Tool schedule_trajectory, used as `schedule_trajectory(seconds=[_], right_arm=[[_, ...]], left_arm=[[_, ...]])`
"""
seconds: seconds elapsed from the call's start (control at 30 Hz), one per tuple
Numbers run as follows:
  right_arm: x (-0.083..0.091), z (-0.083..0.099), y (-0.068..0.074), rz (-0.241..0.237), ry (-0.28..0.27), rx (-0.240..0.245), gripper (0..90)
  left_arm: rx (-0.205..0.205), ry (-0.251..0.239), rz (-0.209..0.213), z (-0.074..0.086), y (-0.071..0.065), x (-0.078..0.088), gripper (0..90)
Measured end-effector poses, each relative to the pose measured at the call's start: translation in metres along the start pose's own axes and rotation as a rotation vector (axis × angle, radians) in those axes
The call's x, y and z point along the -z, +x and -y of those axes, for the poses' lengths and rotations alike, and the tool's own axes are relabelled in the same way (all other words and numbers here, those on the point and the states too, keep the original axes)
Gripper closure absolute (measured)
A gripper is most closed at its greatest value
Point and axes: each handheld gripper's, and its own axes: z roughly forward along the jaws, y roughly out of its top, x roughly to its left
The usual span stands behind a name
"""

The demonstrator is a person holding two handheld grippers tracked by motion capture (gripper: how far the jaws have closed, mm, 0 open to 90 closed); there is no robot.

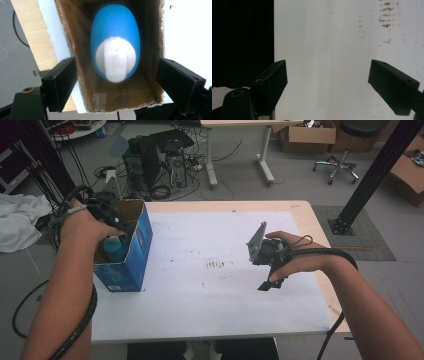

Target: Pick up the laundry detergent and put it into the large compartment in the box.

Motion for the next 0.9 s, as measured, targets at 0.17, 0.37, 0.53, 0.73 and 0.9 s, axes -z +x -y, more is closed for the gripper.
schedule_trajectory(seconds=[0.17,0.37,0.53,0.73,0.9], right_arm=[[0.000,-0.001,-0.001,0.001,0.001,-0.001,15.8],[-0.001,-0.002,-0.002,0.001,0.001,0.004,15.8],[0.000,-0.002,-0.002,0.002,0.000,0.002,15.8],[0.001,-0.003,-0.001,0.005,-0.002,0.004,15.8],[0.001,-0.003,-0.001,0.005,-0.001,0.005,15.8]], left_arm=[[-0.027,0.000,0.002,0.000,-0.006,0.005,15.6],[-0.056,-0.017,-0.002,0.001,-0.012,0.014,13.6],[-0.073,-0.024,-0.004,0.002,-0.015,0.023,8.3],[-0.092,-0.035,0.007,0.004,-0.017,0.032,5.8],[-0.129,-0.034,0.007,0.005,-0.021,0.039,0.8]])
